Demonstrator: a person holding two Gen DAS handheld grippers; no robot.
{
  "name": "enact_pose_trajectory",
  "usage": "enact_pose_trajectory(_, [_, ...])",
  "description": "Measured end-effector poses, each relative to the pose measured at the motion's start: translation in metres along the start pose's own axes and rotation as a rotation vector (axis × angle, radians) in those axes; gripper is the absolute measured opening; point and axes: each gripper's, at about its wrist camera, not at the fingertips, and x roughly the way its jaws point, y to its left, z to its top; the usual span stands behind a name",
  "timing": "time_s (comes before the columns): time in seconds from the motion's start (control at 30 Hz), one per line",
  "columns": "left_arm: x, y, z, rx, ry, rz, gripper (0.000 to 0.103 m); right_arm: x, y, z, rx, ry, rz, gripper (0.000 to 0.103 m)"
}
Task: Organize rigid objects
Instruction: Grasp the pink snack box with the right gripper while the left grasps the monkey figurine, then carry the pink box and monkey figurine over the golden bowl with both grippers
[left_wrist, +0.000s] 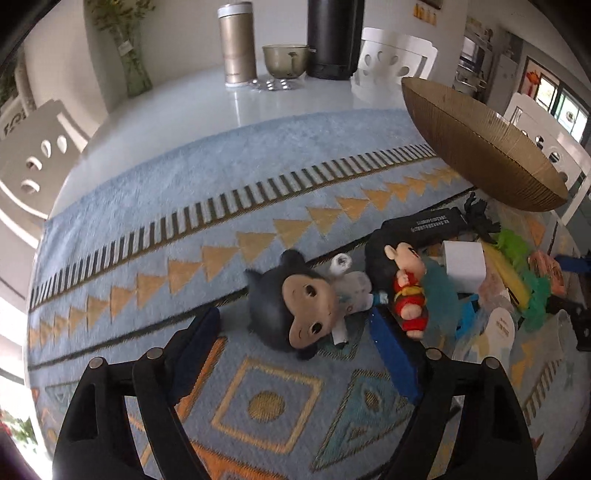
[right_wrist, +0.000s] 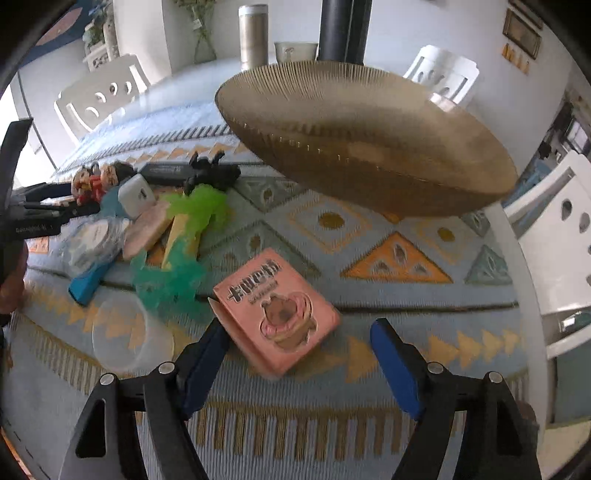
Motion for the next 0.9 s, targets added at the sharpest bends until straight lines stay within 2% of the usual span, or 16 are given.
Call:
enact_pose_trajectory(0.1, [-0.004, -0.005, 0.001, 0.027, -0.017, -0.04, 0.059, 0.003, 0.001, 0.004, -0.02, -0.019, 0.016, 0.078])
enact_pose_trajectory(0.17, [-0.005, -0.007, -0.003, 0.043, -0.028, -0.021, 0.058, 0.003, 0.003, 0.003, -0.027, -0.03, 0.025, 0.073])
enact_pose_trajectory(0.23, [-0.01, -0.01, -0.006, 0.056, -0.044, 0.001, 0.05, -0.001, 0.004, 0.0, -0.03, -0.047, 0.058, 0.052])
enact_pose_trajectory(0.27, [-0.012, -0.009, -0.008, 0.053, -0.047, 0.002, 0.048, -0.003, 0.007, 0.0, -0.035, -0.052, 0.054, 0.051])
enact_pose_trajectory(0.4, [-0.032, -0.002, -0.019, -0.015, -0.065, -0.025, 0.048, -0.014, 0.011, -0.013, -0.024, -0.067, 0.053, 0.046])
enact_pose_trajectory(0.57, [-0.061, -0.007, -0.044, -0.059, -0.074, 0.006, 0.047, -0.046, 0.016, -0.037, 0.01, -0.101, 0.032, 0.044])
enact_pose_trajectory(0.67, [-0.077, -0.016, -0.066, -0.105, -0.051, 0.05, 0.047, -0.065, 0.021, -0.056, 0.02, -0.112, 0.014, 0.043])
enact_pose_trajectory(0.87, [-0.092, -0.027, -0.1, -0.19, -0.06, 0.061, 0.047, -0.061, 0.031, -0.075, 0.044, -0.083, 0.036, 0.042])
enact_pose_trajectory(0.9, [-0.092, -0.027, -0.103, -0.198, -0.054, 0.042, 0.048, -0.06, 0.031, -0.077, 0.051, -0.077, 0.048, 0.042])
